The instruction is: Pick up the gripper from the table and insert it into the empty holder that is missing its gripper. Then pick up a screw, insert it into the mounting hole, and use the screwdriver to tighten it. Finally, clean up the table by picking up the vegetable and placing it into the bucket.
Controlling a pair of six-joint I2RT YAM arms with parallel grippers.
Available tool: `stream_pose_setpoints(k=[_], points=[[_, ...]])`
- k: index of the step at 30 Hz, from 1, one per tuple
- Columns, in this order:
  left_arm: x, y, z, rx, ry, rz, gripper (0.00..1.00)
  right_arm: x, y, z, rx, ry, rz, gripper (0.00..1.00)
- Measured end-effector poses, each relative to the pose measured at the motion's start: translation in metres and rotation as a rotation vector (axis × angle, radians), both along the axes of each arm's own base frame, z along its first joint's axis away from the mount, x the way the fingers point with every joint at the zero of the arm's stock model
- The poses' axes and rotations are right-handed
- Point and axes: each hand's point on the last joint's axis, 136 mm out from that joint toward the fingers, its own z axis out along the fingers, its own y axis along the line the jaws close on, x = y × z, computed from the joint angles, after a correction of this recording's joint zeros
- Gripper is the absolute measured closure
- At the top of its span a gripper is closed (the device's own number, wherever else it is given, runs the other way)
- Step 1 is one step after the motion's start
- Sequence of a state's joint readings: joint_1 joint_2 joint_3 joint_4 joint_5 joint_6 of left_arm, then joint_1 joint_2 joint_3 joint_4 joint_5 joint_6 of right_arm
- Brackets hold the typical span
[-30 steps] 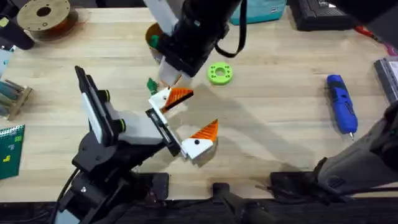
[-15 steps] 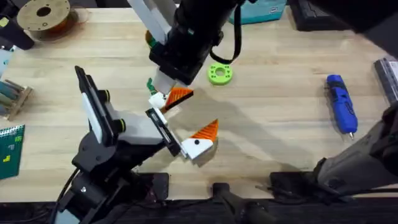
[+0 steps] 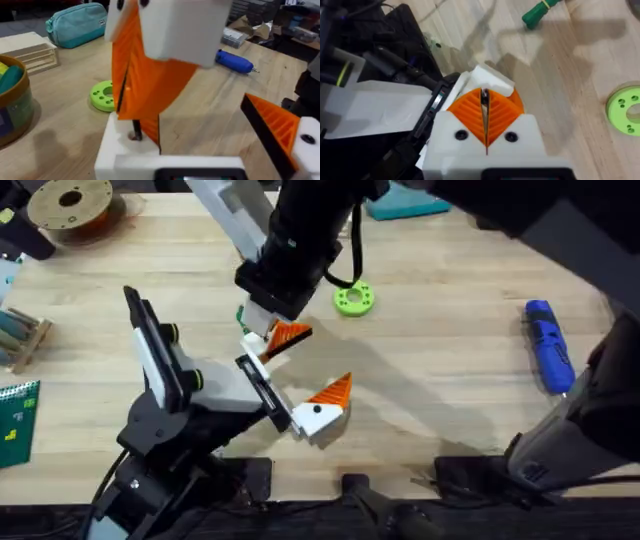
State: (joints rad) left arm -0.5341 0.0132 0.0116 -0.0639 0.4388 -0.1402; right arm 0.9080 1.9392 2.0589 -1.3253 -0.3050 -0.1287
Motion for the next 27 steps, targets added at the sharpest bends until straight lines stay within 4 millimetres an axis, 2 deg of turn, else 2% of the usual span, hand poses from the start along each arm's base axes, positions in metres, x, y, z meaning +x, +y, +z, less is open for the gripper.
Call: stream_pose_setpoints(k=[11, 27], points=[[-0.001, -0.001, 0.0, 0.002, -0.005, -0.008, 0.014, 0.006, -0.001, -0.003, -0.02, -0.035, -0.01, 0.994], [-0.001, -0.001, 0.0, 0.002, -0.005, -0.01, 0.014, -0.001, 0.003, -0.013, -0.059, -0.039, 0.015, 0.994]])
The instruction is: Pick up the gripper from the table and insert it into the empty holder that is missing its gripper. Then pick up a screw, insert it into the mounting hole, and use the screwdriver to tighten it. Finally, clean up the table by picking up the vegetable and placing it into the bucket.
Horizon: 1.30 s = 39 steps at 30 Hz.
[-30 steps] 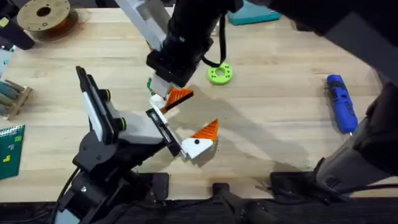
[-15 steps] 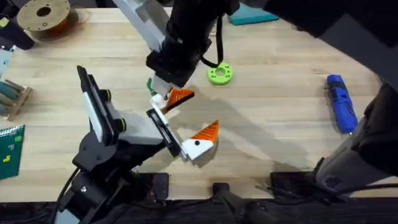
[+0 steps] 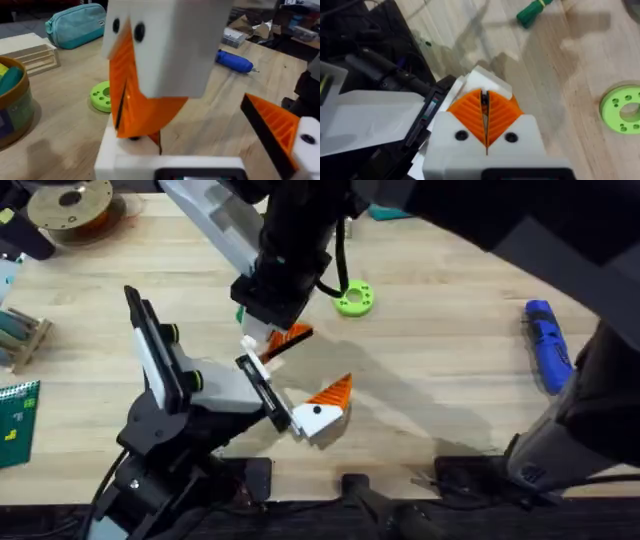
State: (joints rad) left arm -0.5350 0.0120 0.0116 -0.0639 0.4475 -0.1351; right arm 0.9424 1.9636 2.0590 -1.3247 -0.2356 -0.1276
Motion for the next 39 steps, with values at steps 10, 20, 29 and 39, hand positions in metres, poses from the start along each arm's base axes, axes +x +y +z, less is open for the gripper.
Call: stream_pose_setpoints(k=[10, 20, 29, 39], points=[[0.0, 0.0, 0.0, -0.003, 0.004, 0.0, 0.014, 0.0, -0.001, 0.0, -0.004, 0.001, -0.007, 0.377], [0.0, 0.0, 0.0, 0.002, -0.004, -0.002, 0.014, 0.014, -0.022, 0.004, -0.027, 0.008, -0.064, 0.055], [0.0, 0.0, 0.002, -0.002, -0.012, -0.002, 0.013, 0.037, -0.078, 0.052, 0.088, 0.042, -0.224, 0.054], [0.0, 0.0, 0.003, -0.004, -0.019, -0.002, 0.014, 0.002, -0.145, 0.047, 0.178, 0.061, -0.345, 0.054]])
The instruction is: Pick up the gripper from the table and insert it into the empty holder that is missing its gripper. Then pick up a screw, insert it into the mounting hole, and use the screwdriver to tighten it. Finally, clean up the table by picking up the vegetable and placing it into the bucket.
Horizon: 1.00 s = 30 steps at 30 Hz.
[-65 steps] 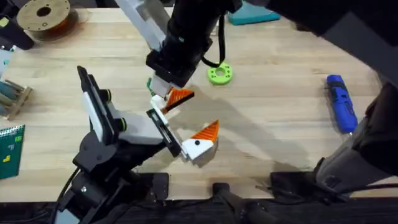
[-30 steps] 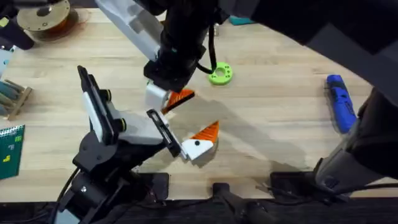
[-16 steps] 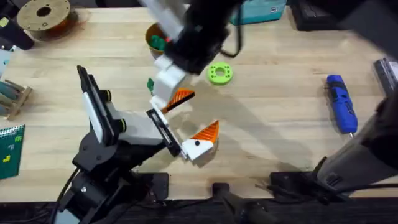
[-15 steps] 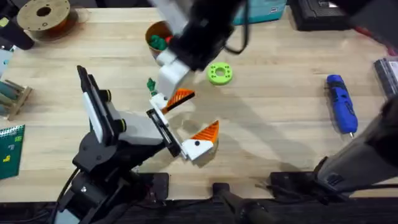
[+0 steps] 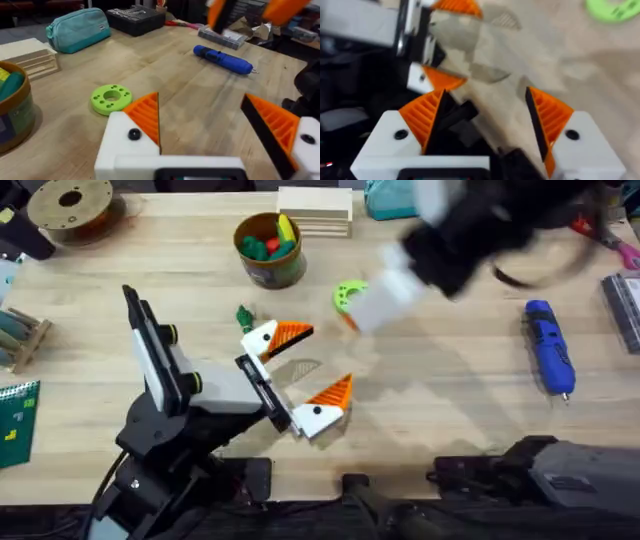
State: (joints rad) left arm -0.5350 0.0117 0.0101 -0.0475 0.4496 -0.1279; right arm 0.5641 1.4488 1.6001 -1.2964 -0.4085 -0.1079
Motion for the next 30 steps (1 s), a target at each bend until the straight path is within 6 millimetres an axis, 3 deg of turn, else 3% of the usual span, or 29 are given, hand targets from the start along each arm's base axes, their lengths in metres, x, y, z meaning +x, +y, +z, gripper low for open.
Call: stream_pose_setpoints(k=[8, 9, 11, 16, 24, 30], points=[[0.0, 0.0, 0.001, -0.002, -0.003, 0.0, 0.011, -0.063, -0.048, -0.001, 0.202, 0.084, -0.063, 0.052], [0.0, 0.0, 0.001, -0.002, -0.003, 0.0, 0.052, -0.068, -0.051, -0.001, 0.217, 0.085, -0.067, 0.052], [0.0, 0.0, 0.001, -0.002, -0.003, 0.0, 0.237, -0.077, -0.055, 0.0, 0.239, 0.076, -0.061, 0.052], [0.0, 0.0, 0.001, 0.001, -0.01, 0.0, 0.96, -0.085, -0.055, 0.009, 0.275, 0.013, -0.011, 0.052], [0.0, 0.0, 0.001, 0.001, -0.011, -0.001, 0.991, -0.083, -0.054, 0.007, 0.274, 0.007, 0.008, 0.05], [0.0, 0.0, 0.001, 0.001, -0.011, -0.001, 0.991, -0.056, -0.061, -0.006, 0.206, -0.009, -0.06, 0.049]])
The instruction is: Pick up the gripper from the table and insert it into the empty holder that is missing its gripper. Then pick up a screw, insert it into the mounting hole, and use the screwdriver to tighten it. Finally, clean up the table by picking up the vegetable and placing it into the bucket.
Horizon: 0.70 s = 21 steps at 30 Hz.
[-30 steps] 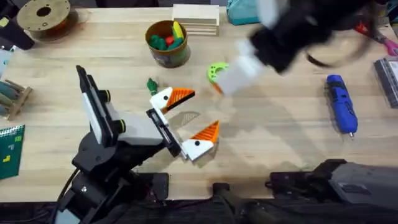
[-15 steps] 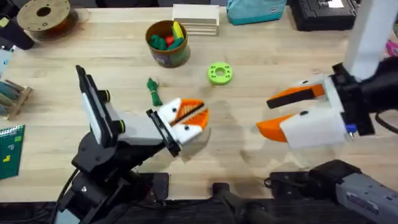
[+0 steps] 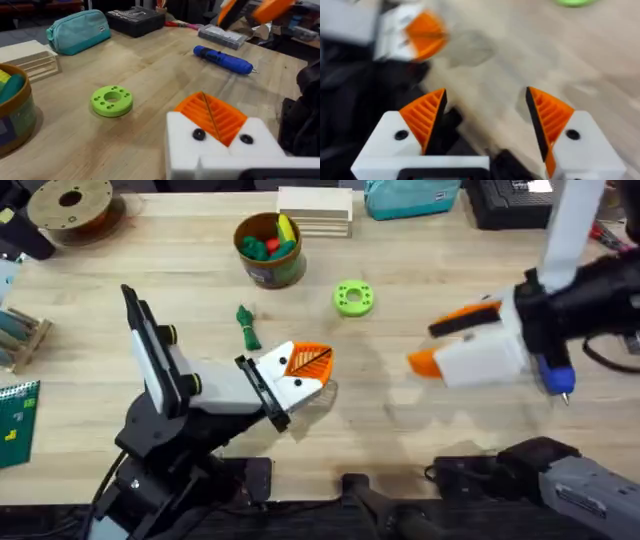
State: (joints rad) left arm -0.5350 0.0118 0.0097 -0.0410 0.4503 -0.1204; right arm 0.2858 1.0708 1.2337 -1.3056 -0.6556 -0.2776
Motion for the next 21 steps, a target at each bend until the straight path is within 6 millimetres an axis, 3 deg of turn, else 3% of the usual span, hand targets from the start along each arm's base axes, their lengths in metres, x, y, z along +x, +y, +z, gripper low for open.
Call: stream_pose_setpoints(k=[4, 11, 16, 21], points=[[0.0, 0.0, 0.0, 0.0, 0.0, 0.0, 0.991, 0.035, -0.032, -0.01, -0.089, -0.027, -0.185, 0.05], [0.0, 0.0, 0.0, 0.0, 0.0, 0.0, 0.991, 0.097, -0.156, -0.016, -0.326, -0.133, -0.725, 0.05], [0.0, 0.0, 0.0, 0.0, 0.0, 0.0, 0.991, 0.102, -0.227, -0.013, -0.45, -0.166, -0.967, 0.049], [0.0, 0.0, 0.0, 0.0, 0.0, 0.0, 0.991, 0.089, -0.283, -0.033, -0.599, -0.075, -1.068, 0.05]])
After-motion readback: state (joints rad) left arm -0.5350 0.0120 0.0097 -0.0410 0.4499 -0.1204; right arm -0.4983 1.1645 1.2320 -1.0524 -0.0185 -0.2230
